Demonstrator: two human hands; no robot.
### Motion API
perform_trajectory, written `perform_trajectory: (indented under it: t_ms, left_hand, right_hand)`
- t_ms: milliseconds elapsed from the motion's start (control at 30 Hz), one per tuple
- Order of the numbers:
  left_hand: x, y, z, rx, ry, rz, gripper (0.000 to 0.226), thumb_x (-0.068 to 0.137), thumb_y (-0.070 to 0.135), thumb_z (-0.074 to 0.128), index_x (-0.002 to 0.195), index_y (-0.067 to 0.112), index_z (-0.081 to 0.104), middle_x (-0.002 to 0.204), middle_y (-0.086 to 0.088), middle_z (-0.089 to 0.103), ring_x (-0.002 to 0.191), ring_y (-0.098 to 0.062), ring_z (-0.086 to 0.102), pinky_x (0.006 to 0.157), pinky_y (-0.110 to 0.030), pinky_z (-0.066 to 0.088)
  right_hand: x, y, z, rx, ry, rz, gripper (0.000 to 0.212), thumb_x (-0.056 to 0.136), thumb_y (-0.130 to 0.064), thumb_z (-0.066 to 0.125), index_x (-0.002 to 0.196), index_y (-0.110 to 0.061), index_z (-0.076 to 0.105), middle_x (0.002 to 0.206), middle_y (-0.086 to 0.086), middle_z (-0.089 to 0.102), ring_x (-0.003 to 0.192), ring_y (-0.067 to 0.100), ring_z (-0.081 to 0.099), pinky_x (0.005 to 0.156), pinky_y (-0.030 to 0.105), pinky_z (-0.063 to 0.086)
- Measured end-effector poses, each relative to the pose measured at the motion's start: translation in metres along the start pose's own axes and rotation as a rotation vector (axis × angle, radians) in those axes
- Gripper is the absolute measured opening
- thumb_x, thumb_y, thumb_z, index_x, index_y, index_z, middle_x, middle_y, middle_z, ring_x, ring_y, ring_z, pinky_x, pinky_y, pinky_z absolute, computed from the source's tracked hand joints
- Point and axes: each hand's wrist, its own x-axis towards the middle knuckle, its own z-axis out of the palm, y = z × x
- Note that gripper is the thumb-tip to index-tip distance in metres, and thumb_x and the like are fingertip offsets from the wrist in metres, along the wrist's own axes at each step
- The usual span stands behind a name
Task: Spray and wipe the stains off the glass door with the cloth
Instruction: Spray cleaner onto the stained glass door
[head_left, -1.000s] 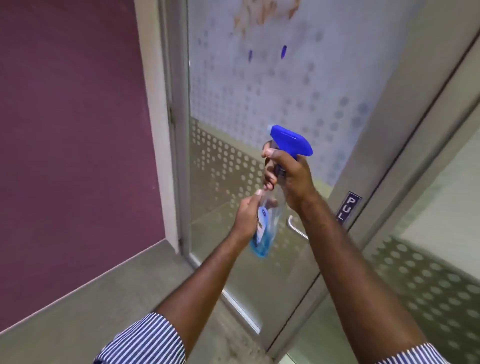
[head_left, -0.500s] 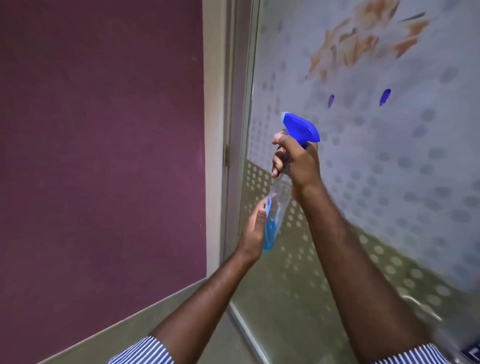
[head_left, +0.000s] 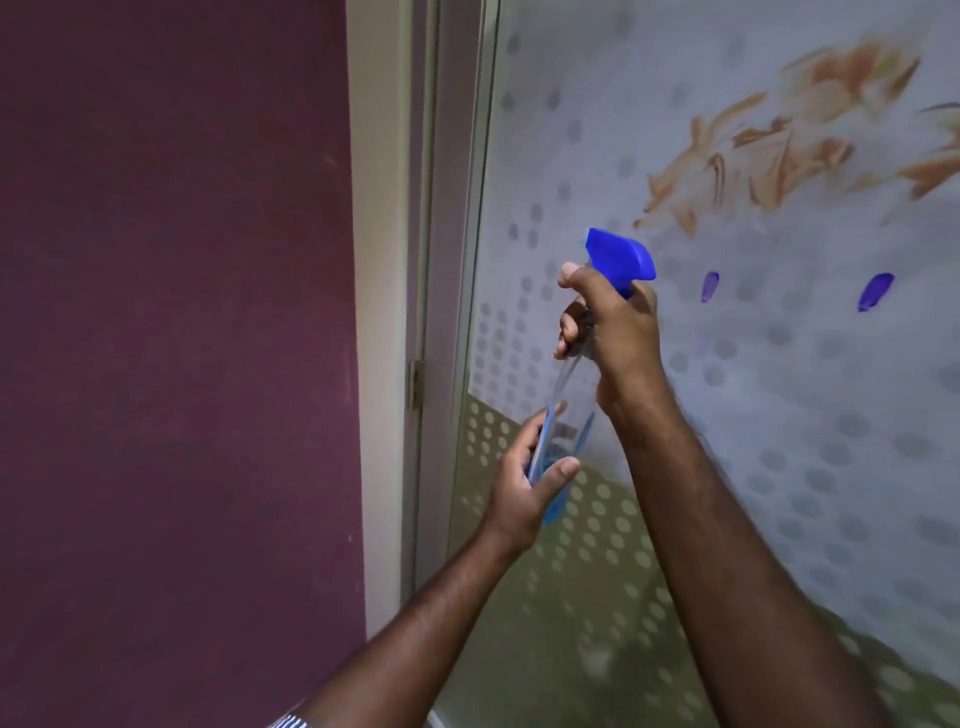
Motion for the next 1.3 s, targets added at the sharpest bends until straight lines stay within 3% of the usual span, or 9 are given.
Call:
perform_trajectory:
  t_ms: [100, 267, 367, 433, 633, 800, 933, 1167, 1300]
  left_hand:
    - [0.027, -0.002, -0.010, -0.065, -0.093, 0.014, 0.073, 0.081, 0.070, 0.068, 0.142, 0.031, 0.057, 0.130, 0.017, 0.068, 0.123, -0.017, 0.066, 0.103, -0.045, 0.057]
    - [0.061, -0.008, -0.023, -0.198, -0.273, -0.027, 0.069, 0.084, 0.055, 0.067, 0.143, 0.020, 0.057, 0.131, 0.001, 0.070, 0.121, -0.025, 0.068, 0.095, -0.033, 0.058]
    - [0.076, -0.006, -0.030, -0.285, -0.407, -0.037, 0.079, 0.080, 0.069, 0.072, 0.139, 0.019, 0.059, 0.127, -0.012, 0.071, 0.119, -0.035, 0.068, 0.097, -0.043, 0.059]
    - [0.085, 0.001, -0.032, -0.299, -0.515, -0.038, 0.084, 0.078, 0.073, 0.072, 0.139, 0.018, 0.059, 0.126, -0.010, 0.072, 0.119, -0.031, 0.069, 0.094, -0.036, 0.059]
    - [0.100, 0.033, -0.021, -0.375, -0.653, -0.010, 0.072, 0.081, 0.051, 0.067, 0.140, 0.010, 0.058, 0.128, -0.018, 0.070, 0.121, -0.035, 0.067, 0.095, -0.033, 0.057]
    - [0.115, 0.074, -0.003, -0.462, -0.714, 0.039, 0.074, 0.079, 0.056, 0.067, 0.140, 0.015, 0.058, 0.132, -0.010, 0.071, 0.125, -0.031, 0.067, 0.106, -0.040, 0.056]
    - [0.123, 0.090, 0.006, -0.497, -0.716, 0.056, 0.070, 0.078, 0.057, 0.067, 0.135, 0.017, 0.061, 0.124, -0.009, 0.074, 0.118, -0.034, 0.070, 0.102, -0.042, 0.058]
    - [0.128, 0.095, 0.012, -0.498, -0.736, 0.076, 0.071, 0.076, 0.062, 0.064, 0.135, 0.023, 0.060, 0.126, -0.004, 0.072, 0.119, -0.031, 0.069, 0.106, -0.046, 0.057]
    - [0.131, 0.095, 0.015, -0.484, -0.740, 0.078, 0.082, 0.071, 0.069, 0.061, 0.137, 0.021, 0.057, 0.127, -0.006, 0.071, 0.118, -0.032, 0.069, 0.106, -0.047, 0.057]
  right_hand:
    - [0.013, 0.000, 0.008, -0.039, 0.057, -0.054, 0.027, 0.085, -0.034, 0.076, 0.084, -0.011, 0.062, 0.048, 0.000, 0.051, 0.043, 0.018, 0.050, 0.048, 0.031, 0.051]
    - [0.013, 0.005, 0.021, -0.114, 0.141, -0.145, 0.030, 0.086, -0.033, 0.075, 0.104, -0.011, 0.064, 0.062, 0.005, 0.054, 0.052, 0.021, 0.056, 0.052, 0.031, 0.054]
    - [0.008, 0.010, 0.032, -0.191, 0.219, -0.211, 0.039, 0.086, -0.030, 0.072, 0.120, -0.012, 0.064, 0.065, 0.013, 0.054, 0.054, 0.024, 0.055, 0.053, 0.031, 0.053]
    - [0.005, 0.008, 0.037, -0.231, 0.292, -0.269, 0.043, 0.087, -0.028, 0.071, 0.125, -0.014, 0.062, 0.067, 0.018, 0.053, 0.054, 0.025, 0.054, 0.052, 0.031, 0.053]
    - [0.007, -0.027, 0.049, -0.376, 0.436, -0.436, 0.033, 0.090, -0.026, 0.069, 0.121, -0.015, 0.062, 0.062, 0.018, 0.049, 0.048, 0.026, 0.048, 0.046, 0.028, 0.049]
    - [0.022, -0.069, 0.061, -0.458, 0.489, -0.526, 0.030, 0.092, -0.026, 0.070, 0.114, -0.009, 0.060, 0.058, 0.002, 0.051, 0.050, 0.021, 0.051, 0.046, 0.031, 0.050]
    - [0.027, -0.089, 0.065, -0.525, 0.509, -0.567, 0.032, 0.096, -0.026, 0.071, 0.112, -0.004, 0.054, 0.060, -0.001, 0.052, 0.052, 0.019, 0.052, 0.048, 0.032, 0.051]
    - [0.031, -0.095, 0.069, -0.582, 0.511, -0.572, 0.045, 0.090, -0.033, 0.068, 0.111, 0.002, 0.050, 0.066, 0.009, 0.050, 0.050, 0.017, 0.053, 0.048, 0.034, 0.051]
    - [0.035, -0.097, 0.068, -0.637, 0.514, -0.571, 0.036, 0.095, -0.031, 0.068, 0.113, -0.003, 0.054, 0.070, 0.013, 0.053, 0.052, 0.015, 0.055, 0.050, 0.034, 0.053]
